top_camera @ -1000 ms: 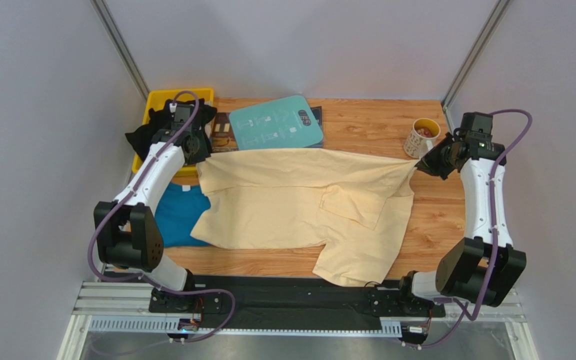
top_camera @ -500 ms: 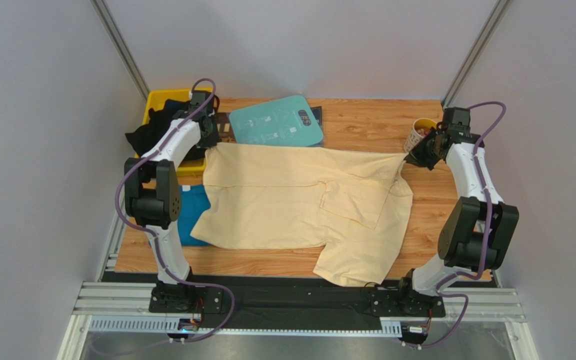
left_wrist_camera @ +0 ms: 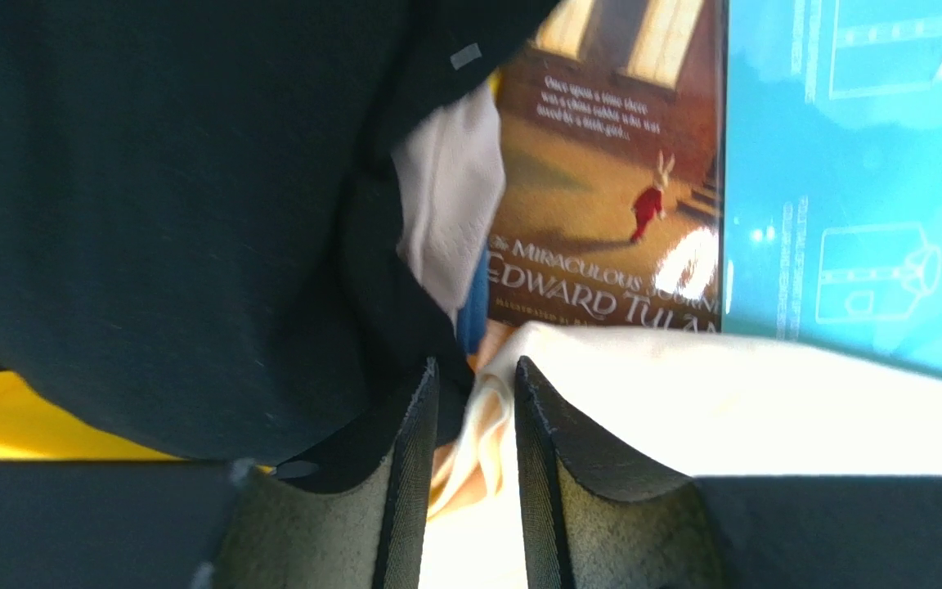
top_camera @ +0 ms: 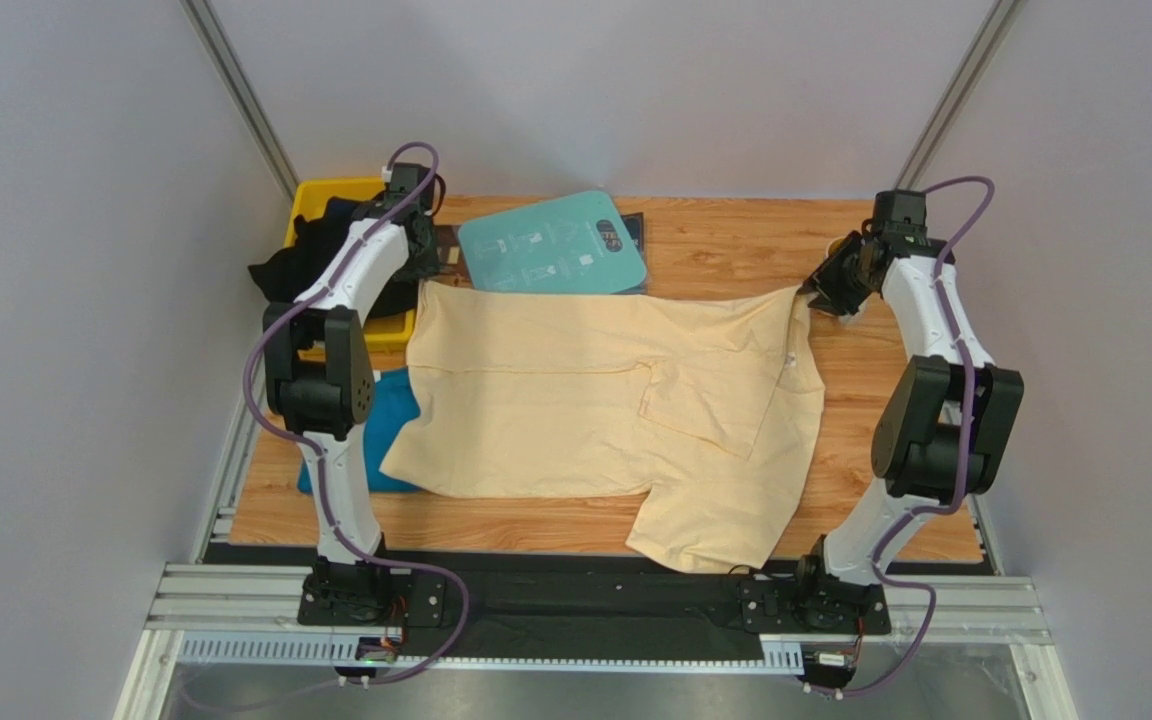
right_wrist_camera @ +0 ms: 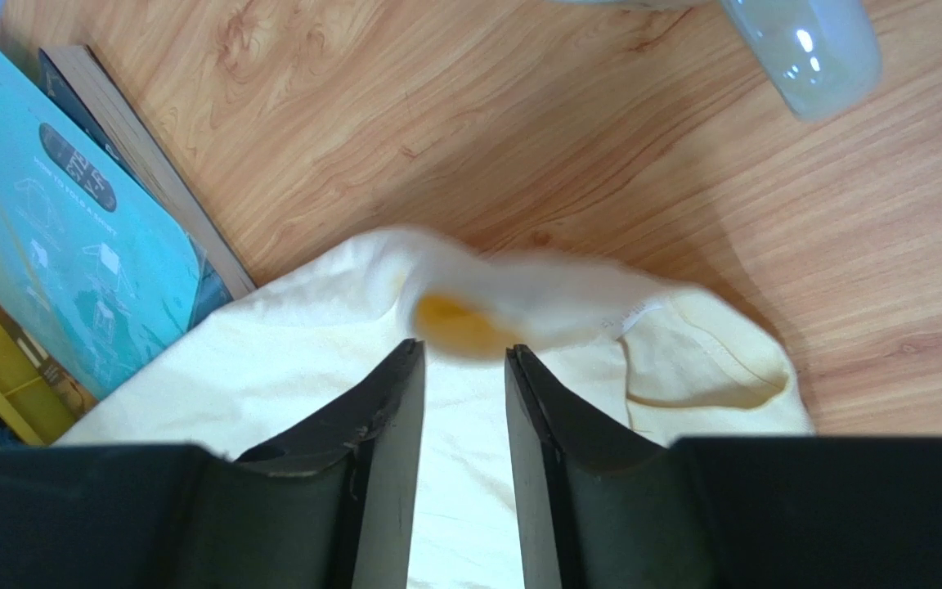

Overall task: Fold and stack the t-shirts
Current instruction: Flatten out the tshirt, then grap the side of the flattened tshirt closest away from the robot with both arms

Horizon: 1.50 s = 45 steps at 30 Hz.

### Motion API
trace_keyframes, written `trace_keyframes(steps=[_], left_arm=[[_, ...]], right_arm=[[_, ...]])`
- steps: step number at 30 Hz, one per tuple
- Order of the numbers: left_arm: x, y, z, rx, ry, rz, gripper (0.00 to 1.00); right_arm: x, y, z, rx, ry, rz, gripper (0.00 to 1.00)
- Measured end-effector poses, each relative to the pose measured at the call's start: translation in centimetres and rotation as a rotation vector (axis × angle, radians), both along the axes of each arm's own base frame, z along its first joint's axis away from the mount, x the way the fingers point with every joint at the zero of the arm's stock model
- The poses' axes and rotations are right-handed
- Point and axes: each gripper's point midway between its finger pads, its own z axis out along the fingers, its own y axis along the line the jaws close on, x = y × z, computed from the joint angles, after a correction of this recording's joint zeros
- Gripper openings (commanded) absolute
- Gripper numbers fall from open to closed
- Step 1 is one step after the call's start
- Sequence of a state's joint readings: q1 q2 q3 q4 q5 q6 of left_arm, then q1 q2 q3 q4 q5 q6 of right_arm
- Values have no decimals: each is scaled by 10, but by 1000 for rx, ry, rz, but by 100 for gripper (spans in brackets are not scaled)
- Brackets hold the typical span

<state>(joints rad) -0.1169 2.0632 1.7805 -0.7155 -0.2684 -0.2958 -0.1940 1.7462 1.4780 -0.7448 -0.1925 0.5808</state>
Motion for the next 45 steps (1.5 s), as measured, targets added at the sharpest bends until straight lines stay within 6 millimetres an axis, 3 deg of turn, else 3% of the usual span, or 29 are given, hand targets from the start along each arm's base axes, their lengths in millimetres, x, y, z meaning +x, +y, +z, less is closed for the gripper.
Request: trace_keyframes(steps=[1,6,10,14,17,20,27,31,33,38,41,43,45], left_arm=[[3,2,3,9,-8,6,37],[15,12,16,48,-39,37,41],[16,20,23,75,-56,66,41],[11,21,29,79,-55,75,41],[-8,19,39,50,-52,71,41],[-40,14,47,1,-45,64,41],[-124,7,49,-80,13,53,41],[-151,7,38,-93,69,55,42],[-165,4,27,-110,104,53,42],[-203,-3,-1,-161,207,55,43],[-227,-6,-17,-182,260,57,50],[-240,-6,-20,-188,286,59,50],[-240,-7,-17,-194,275,55,50]], right_arm=[[4,0,0,-2,0,2,43],[13,-4,3,-14,6,-5,45],[18,-9,19,-38,-16,-18,47],[16,-8,35,-42,-46,-19,47],[8,-4,45,-33,-60,-11,51],[-13,1,47,-23,-50,-5,54],[-88,18,24,13,96,2,54],[-113,27,17,48,161,14,55],[-123,31,15,67,191,21,59],[-151,43,10,110,241,41,59],[-176,53,4,141,268,54,59],[-194,61,-4,174,296,64,59],[-210,69,-11,205,326,74,59]])
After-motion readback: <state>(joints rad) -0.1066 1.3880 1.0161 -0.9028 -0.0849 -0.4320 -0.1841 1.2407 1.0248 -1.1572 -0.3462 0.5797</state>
